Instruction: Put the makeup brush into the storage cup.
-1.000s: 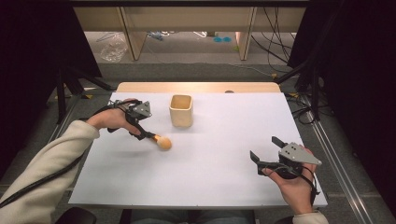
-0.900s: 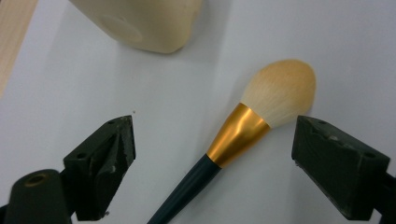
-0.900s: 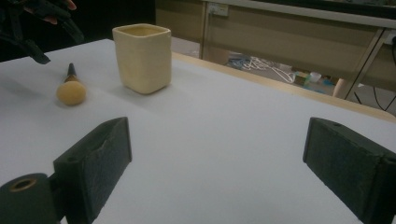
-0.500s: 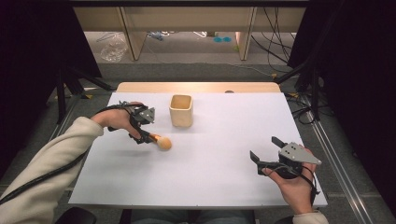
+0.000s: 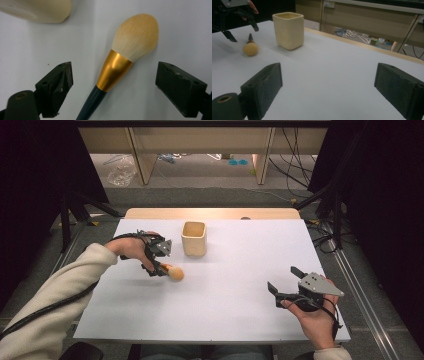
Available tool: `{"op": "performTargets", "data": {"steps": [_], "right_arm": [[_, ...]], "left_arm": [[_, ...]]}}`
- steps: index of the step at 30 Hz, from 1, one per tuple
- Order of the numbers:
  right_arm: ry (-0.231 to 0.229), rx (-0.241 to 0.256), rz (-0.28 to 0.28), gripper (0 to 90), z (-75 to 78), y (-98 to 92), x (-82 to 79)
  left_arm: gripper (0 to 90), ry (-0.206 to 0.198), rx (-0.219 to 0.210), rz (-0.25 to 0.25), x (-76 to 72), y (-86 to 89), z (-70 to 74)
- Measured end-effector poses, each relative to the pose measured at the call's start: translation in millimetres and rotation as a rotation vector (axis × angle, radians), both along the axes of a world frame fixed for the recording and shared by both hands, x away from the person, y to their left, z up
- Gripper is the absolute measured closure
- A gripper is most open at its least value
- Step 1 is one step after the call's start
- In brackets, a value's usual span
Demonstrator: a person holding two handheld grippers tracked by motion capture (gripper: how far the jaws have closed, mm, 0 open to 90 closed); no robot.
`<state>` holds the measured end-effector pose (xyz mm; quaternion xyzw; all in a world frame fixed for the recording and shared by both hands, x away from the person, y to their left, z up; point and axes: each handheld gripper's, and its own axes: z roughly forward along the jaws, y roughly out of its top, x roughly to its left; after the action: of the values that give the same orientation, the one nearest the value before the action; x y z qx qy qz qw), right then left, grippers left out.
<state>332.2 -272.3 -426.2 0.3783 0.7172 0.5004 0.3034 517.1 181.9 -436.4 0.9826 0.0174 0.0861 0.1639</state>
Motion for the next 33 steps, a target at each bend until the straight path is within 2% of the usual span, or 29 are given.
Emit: {"op": "performTargets", "data": {"steps": [3, 6, 10, 15, 16, 19, 22, 24, 26, 27, 30, 31, 32, 33], "right_arm": [[-0.013, 0.008, -0.004, 8.9, -0.7, 0.6, 0.8], [0.001, 0.000, 0.002, 8.9, -0.1, -0.3, 0.2], [-0.004, 0.004, 0.005, 8.9, -0.7, -0.1, 0.9], [-0.005, 0.005, 0.004, 8.9, -0.7, -0.1, 0.9], [-0.005, 0.005, 0.005, 8.9, -0.7, -0.1, 1.0], [-0.011, 0.007, 0.000, 8.9, -1.4, 0.5, 1.3], [-0.008, 0.005, 0.003, 8.9, -1.1, 0.3, 1.2], [-0.011, 0.007, 0.000, 8.9, -1.4, 0.5, 1.4], [-0.011, 0.007, 0.000, 8.9, -1.4, 0.5, 1.4], [-0.010, 0.006, -0.001, 8.9, -1.4, 0.6, 1.3], [-0.008, 0.005, 0.001, 8.9, -1.6, 0.5, 1.4], [-0.009, 0.006, 0.001, 8.9, -1.5, 0.5, 1.4], [-0.009, 0.007, 0.002, 8.9, -1.6, 0.5, 1.4], [-0.009, 0.006, 0.001, 9.0, -1.6, 0.5, 1.3]], "left_arm": [[14.9, 0.001, 0.013, -0.014, 0.8, -2.9, -2.4], [15.6, 0.013, 0.020, -0.003, 0.9, -3.8, -4.2], [15.6, 0.021, 0.039, -0.009, 1.6, -4.4, -6.4], [15.8, 0.026, 0.041, -0.007, 2.5, -4.2, -10.1], [15.8, 0.024, 0.067, -0.028, 4.0, -4.1, -9.3], [16.2, 0.031, 0.046, -0.008, 3.0, -4.9, -11.9], [16.3, 0.032, 0.049, -0.019, 3.0, -6.0, -12.5], [16.4, 0.027, 0.072, -0.038, 4.4, -6.7, -11.2], [16.5, 0.029, 0.071, -0.037, 4.5, -7.0, -11.4], [16.5, 0.038, 0.054, -0.021, 3.5, -7.4, -12.7], [16.9, 0.037, 0.063, -0.027, 4.5, -8.1, -13.9], [17.0, 0.035, 0.084, -0.042, 6.0, -8.3, -14.0], [17.1, 0.036, 0.088, -0.044, 6.1, -8.7, -14.5], [17.2, 0.040, 0.074, -0.034, 5.5, -9.1, -15.9]]}}
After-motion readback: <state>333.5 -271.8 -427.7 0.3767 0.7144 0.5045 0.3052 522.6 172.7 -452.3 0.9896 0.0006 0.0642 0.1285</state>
